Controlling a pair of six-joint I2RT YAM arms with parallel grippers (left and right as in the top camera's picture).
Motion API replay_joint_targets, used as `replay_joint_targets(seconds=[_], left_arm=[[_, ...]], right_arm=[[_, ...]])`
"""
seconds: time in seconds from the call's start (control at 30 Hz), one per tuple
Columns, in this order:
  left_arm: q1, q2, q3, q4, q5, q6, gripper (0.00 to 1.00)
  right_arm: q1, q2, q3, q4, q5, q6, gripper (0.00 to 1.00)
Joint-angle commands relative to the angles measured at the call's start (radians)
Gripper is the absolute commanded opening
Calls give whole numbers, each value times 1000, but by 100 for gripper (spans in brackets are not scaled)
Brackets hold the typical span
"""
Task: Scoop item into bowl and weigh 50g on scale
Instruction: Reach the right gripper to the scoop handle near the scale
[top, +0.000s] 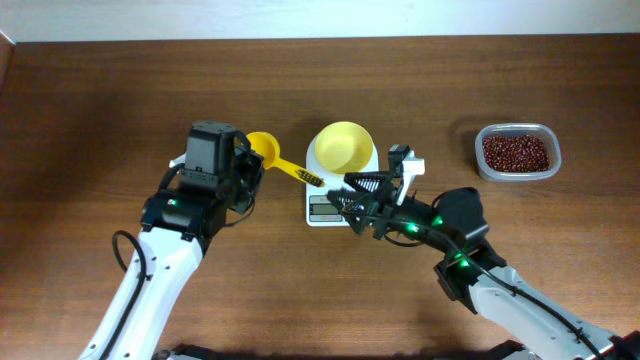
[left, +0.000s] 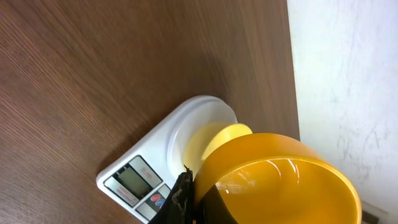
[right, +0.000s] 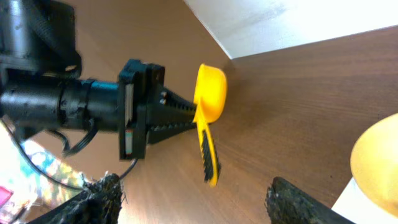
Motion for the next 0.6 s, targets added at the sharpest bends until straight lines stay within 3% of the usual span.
replay_joint_targets(seconds=[0.0, 0.2, 0.57], left_arm=[[-49, -10, 0, 16, 18, -10, 0], [-144, -10, 0, 90, 10, -10, 0], [-217, 50, 0, 129, -9, -47, 0]], right_arm=[[45, 6, 13, 10, 139, 28, 74], [55, 6, 13, 14, 198, 159, 61], [55, 6, 13, 13, 197, 204, 41]])
